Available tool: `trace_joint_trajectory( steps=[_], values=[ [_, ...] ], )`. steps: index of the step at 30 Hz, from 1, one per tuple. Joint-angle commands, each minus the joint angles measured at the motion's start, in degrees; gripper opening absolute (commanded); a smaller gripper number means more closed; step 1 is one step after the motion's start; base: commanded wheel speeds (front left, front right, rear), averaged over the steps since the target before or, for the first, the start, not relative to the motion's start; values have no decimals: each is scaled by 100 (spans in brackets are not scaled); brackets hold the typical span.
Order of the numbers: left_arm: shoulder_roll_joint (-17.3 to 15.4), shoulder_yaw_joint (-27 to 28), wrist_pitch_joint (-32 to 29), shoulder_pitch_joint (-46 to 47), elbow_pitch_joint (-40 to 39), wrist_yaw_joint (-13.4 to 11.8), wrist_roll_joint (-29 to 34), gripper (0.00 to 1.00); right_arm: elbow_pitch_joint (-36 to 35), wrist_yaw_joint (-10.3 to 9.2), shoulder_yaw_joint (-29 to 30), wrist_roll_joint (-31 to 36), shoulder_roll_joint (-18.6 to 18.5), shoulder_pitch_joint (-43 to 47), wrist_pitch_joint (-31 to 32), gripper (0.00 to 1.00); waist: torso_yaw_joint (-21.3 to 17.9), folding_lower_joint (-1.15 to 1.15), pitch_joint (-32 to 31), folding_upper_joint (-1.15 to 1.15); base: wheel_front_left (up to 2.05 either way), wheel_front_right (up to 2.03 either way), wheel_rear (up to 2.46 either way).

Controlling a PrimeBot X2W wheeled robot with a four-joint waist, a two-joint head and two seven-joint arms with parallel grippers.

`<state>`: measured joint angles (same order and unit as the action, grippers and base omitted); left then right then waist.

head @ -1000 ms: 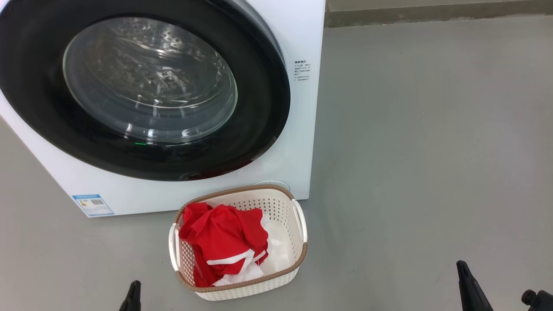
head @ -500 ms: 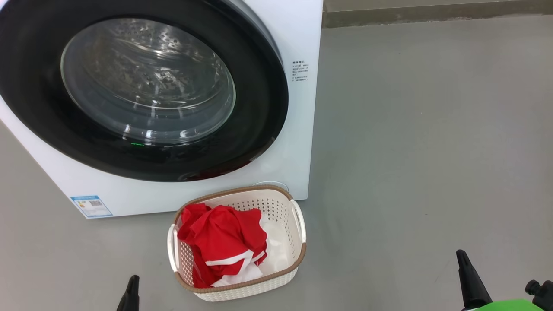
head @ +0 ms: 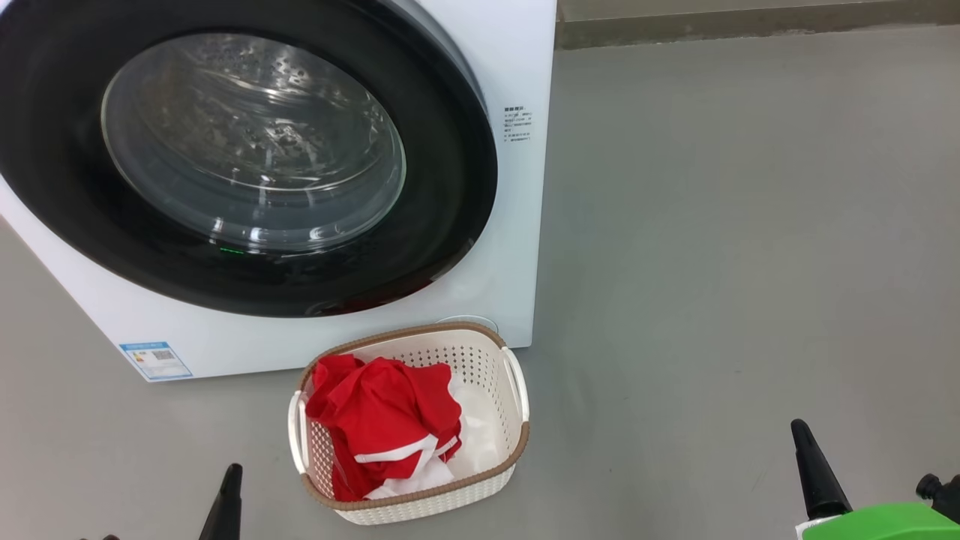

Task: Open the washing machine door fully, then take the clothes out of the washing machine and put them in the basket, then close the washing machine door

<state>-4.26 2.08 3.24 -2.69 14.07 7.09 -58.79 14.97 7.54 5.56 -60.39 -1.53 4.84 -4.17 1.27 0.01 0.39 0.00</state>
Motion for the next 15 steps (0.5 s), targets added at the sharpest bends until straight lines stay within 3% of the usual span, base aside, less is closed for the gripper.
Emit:
trace_joint_trajectory(
  steps=[1,15],
  values=[
    [-35,158,-40,283,-102,22,-169,0,-130,-3,-34,-169,-113,-286,46,0,-4,0,-1,0,0,0,0],
    [7,228,-271,433,-78,26,-956,0,-123,-4,-24,-934,-135,-487,281,0,-35,0,-6,0,0,0,0]
  ],
)
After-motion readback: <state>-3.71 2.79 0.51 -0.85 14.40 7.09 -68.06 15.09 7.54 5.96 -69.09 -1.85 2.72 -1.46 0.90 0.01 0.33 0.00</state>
